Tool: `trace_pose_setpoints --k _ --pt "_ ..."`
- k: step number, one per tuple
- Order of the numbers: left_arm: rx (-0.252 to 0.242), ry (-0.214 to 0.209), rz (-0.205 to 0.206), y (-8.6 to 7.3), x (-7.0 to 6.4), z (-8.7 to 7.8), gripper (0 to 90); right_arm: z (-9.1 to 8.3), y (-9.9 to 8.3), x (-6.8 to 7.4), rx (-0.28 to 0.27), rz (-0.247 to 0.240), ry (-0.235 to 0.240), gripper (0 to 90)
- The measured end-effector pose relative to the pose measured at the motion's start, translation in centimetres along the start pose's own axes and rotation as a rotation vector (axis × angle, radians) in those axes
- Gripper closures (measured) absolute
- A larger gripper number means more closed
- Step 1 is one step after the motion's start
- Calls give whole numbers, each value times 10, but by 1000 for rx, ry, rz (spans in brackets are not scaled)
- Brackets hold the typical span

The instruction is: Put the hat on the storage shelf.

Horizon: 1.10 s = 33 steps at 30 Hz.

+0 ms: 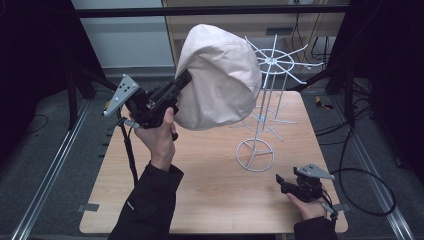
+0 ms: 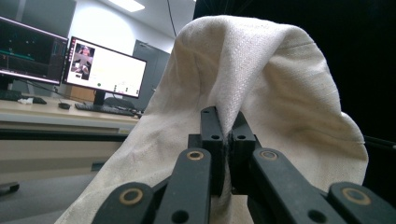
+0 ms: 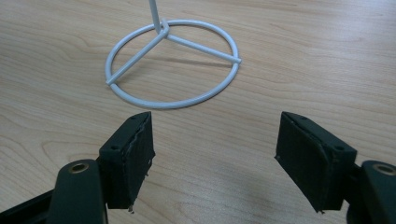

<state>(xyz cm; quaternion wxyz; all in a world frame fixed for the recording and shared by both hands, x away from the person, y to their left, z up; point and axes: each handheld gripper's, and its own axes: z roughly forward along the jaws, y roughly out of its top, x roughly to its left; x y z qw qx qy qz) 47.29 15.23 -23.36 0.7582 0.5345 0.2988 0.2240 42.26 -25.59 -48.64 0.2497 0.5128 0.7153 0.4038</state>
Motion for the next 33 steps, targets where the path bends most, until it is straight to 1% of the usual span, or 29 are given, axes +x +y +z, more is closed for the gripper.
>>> trace_pose_setpoints --k 4,5,12,16,19,22,23,25,28,32,33 --pt "11 4 -3 -5 3 0 877 0 0 0 0 0 0 277" --pt "15 -3 -18 -8 5 0 877 0 0 0 0 -1 0 277" --pt "43 2 -14 -18 11 -4 876 0 0 0 -1 -6 -2 277" --pt "53 6 -10 -20 12 -5 876 0 0 0 1 -4 -2 277" --pt "71 11 7 -23 12 -6 876 0 0 0 2 -6 -3 277" --pt "101 17 28 -29 13 -7 875 0 0 0 4 -6 -3 278" --pt "101 17 28 -29 13 -7 875 0 0 0 4 -6 -3 278" --pt "123 16 40 -33 14 -8 875 0 0 0 4 -4 0 278" --pt "134 16 48 -36 14 -8 875 0 0 1 5 -5 -2 278" --pt "169 19 67 -42 15 -8 875 0 0 0 5 -3 -2 278" --pt "169 19 67 -42 15 -8 874 0 0 0 5 -3 -2 278"
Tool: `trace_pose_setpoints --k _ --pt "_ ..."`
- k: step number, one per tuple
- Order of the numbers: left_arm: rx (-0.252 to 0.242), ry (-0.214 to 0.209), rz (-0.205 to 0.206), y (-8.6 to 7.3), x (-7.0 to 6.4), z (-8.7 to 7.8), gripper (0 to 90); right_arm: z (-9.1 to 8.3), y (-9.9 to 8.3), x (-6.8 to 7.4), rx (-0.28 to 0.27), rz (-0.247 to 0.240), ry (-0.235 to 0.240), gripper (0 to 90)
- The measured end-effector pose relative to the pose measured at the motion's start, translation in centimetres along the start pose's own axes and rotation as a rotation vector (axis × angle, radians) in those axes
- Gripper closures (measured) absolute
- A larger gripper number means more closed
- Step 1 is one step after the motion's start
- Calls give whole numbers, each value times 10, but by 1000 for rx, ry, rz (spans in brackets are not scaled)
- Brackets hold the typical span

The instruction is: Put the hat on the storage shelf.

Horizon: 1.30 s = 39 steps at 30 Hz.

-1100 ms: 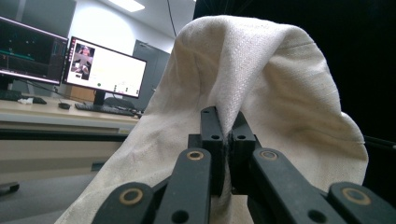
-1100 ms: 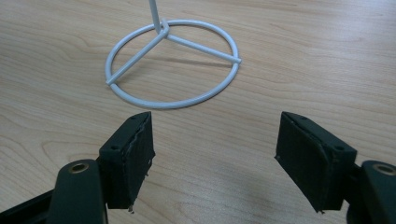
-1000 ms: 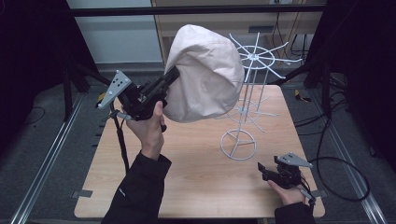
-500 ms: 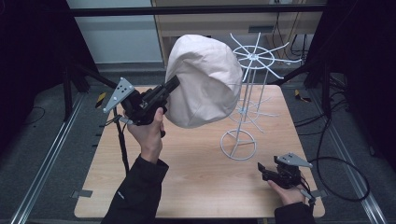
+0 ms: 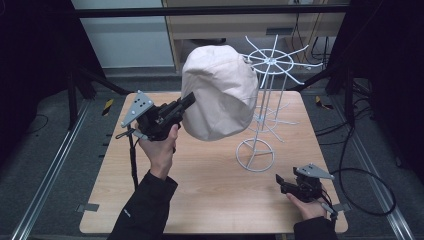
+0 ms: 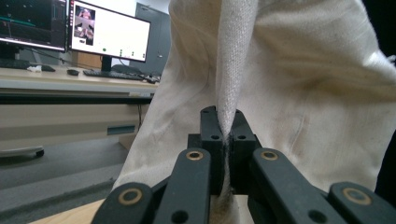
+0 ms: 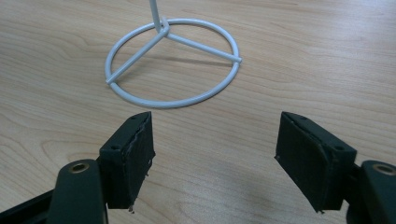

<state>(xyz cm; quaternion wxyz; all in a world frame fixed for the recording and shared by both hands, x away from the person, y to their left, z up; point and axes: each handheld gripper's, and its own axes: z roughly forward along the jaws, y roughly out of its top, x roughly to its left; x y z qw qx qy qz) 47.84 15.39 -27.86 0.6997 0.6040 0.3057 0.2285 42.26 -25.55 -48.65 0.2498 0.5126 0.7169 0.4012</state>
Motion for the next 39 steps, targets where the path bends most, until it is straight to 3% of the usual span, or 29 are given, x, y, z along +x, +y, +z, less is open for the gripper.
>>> trace_pose_setpoints --k 25,39 --pt "114 -9 38 -27 -3 8 871 0 0 0 2 0 2 278" --pt "167 -16 39 -36 -4 16 863 1 0 0 2 -1 2 278"
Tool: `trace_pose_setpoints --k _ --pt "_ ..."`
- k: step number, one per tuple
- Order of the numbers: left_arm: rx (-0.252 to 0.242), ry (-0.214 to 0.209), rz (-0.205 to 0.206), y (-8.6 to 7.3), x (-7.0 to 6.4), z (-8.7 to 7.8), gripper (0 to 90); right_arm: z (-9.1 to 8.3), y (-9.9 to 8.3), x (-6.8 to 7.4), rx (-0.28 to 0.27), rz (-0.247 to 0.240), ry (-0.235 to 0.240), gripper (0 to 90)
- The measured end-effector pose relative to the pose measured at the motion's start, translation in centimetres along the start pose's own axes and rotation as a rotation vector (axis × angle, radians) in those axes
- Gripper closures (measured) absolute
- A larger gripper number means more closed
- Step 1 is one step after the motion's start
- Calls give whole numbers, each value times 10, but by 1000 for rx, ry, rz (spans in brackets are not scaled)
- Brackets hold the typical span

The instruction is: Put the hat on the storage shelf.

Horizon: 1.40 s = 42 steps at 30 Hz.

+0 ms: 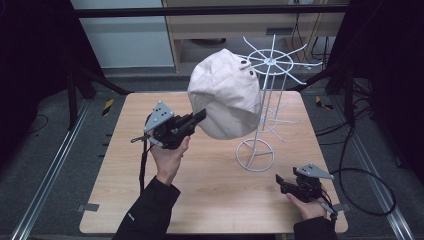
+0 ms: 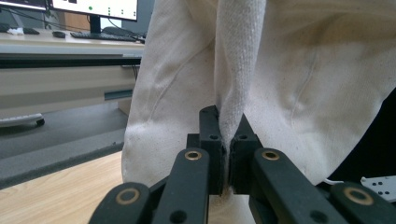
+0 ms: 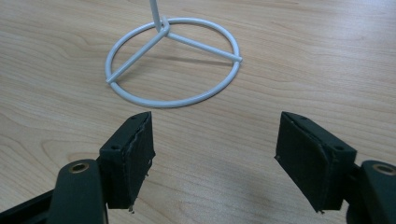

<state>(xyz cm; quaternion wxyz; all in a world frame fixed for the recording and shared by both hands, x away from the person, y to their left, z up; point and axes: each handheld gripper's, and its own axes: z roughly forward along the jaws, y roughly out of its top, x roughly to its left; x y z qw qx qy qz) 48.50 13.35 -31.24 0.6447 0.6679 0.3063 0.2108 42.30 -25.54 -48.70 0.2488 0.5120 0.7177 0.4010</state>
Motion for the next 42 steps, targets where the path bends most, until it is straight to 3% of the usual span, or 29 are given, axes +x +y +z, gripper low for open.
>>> trace_pose_setpoints --k 11,16,29,34,42 --pt "32 -8 9 -3 0 3 836 0 0 0 0 6 0 278" --pt "59 -1 16 -7 2 1 772 0 0 0 0 5 0 278" --pt "67 5 28 -10 6 -3 700 0 0 -1 -1 -1 -2 278" --pt "77 15 36 -13 9 -10 643 0 0 -1 -1 -2 -3 278" --pt "101 51 41 -25 20 -35 558 0 -1 -2 -4 -12 -9 277"
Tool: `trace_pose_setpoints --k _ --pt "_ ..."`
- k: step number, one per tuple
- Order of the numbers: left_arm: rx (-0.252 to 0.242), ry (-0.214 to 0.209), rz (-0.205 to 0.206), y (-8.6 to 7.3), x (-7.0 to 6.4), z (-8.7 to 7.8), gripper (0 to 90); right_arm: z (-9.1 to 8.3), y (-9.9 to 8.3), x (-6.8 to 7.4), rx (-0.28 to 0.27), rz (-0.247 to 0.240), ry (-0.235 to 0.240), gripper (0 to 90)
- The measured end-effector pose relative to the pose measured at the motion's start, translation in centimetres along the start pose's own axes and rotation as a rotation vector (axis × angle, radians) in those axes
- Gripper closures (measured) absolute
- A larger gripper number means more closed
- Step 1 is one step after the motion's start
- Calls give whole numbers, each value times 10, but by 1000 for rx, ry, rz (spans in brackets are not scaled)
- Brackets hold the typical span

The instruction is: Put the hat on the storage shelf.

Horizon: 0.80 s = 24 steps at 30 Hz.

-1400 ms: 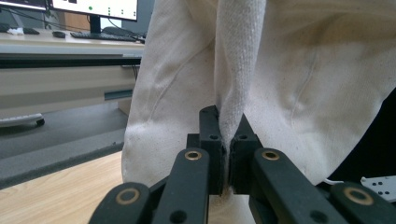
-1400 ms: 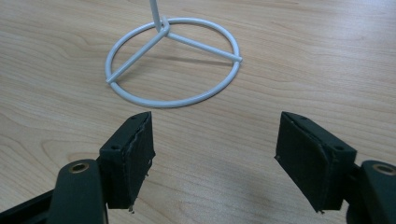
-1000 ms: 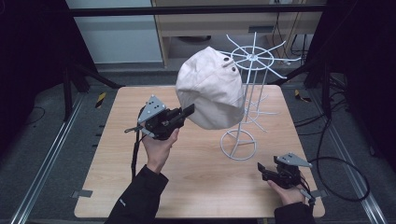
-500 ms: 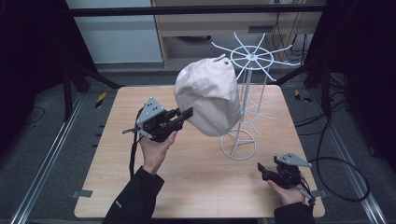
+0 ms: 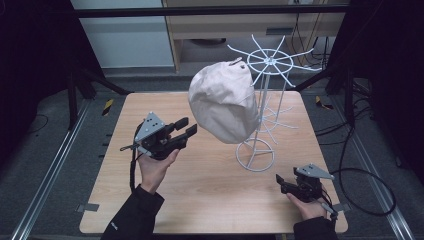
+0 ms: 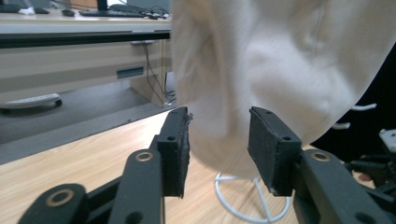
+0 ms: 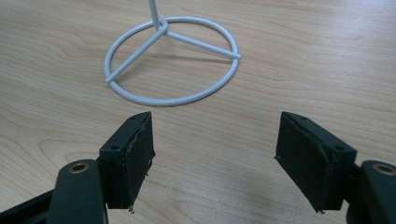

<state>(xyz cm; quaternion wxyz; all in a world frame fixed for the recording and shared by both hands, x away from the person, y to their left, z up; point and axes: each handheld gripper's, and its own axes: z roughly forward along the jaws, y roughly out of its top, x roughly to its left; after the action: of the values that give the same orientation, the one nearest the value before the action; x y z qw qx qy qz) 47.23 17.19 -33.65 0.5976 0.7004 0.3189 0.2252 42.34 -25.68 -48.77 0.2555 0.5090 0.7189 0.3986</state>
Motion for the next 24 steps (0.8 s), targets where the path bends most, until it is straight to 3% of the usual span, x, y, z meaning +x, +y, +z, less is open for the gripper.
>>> trace_pose_setpoints --k 3,6,12,16,20,21,24 --pt "24 18 -5 -8 6 -9 517 0 0 0 0 1 -1 275" --pt "76 55 16 -20 13 -19 471 0 0 0 0 7 -4 270" --pt "130 99 5 -44 25 -37 430 -1 0 0 2 12 0 261" --pt "178 121 -7 -61 33 -46 392 -1 0 0 2 20 0 255" --pt "250 144 -24 -88 42 -58 362 -1 -1 -1 -1 21 -3 246" --pt "250 144 -24 -88 42 -58 355 -1 -1 -1 -1 21 -3 246" --pt "290 165 -51 -107 50 -65 344 -1 -1 -2 -2 26 -5 241"
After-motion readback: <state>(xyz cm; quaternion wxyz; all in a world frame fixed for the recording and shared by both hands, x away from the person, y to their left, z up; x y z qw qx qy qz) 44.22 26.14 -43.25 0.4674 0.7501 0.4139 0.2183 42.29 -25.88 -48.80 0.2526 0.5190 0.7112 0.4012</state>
